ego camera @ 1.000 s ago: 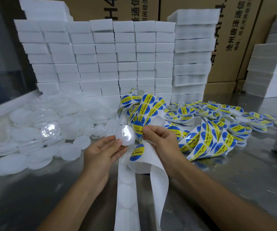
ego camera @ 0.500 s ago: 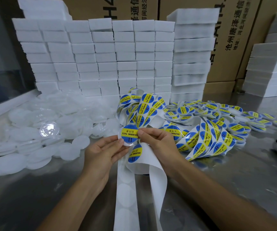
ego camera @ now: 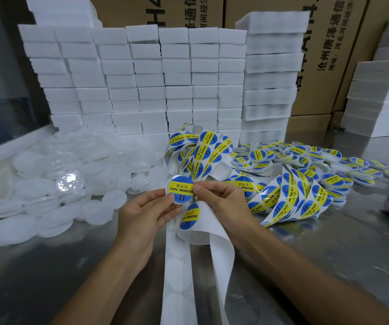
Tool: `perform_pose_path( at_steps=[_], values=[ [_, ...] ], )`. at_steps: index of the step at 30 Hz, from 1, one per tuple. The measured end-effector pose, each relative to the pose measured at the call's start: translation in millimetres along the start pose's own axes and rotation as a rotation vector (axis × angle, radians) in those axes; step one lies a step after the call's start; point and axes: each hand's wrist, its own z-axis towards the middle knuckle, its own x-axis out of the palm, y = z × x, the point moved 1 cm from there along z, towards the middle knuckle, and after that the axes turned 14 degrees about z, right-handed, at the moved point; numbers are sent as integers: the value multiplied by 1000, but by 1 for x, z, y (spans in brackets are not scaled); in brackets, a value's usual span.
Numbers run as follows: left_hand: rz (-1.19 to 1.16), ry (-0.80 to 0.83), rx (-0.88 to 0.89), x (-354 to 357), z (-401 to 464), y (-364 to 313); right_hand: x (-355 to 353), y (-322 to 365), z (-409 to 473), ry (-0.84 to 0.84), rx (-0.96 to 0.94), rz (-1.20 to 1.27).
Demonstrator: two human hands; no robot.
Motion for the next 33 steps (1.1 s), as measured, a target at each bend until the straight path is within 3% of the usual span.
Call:
perform_pose_path(
  at_steps=[11, 21, 27, 33],
  values=[
    [52, -50, 29, 1, -3, -1, -2, -3, 1, -19, -91, -131],
    [227, -41, 183, 4, -8, -4, -4, -4, 3, -25, -283, -277],
    [327, -24, 279, 6, -10, -5, -6, -7, 4, -33, -442, -497],
    [185, 6, 206, 5, -9, -9, -8, -13, 6, -91, -434, -495]
  ],
)
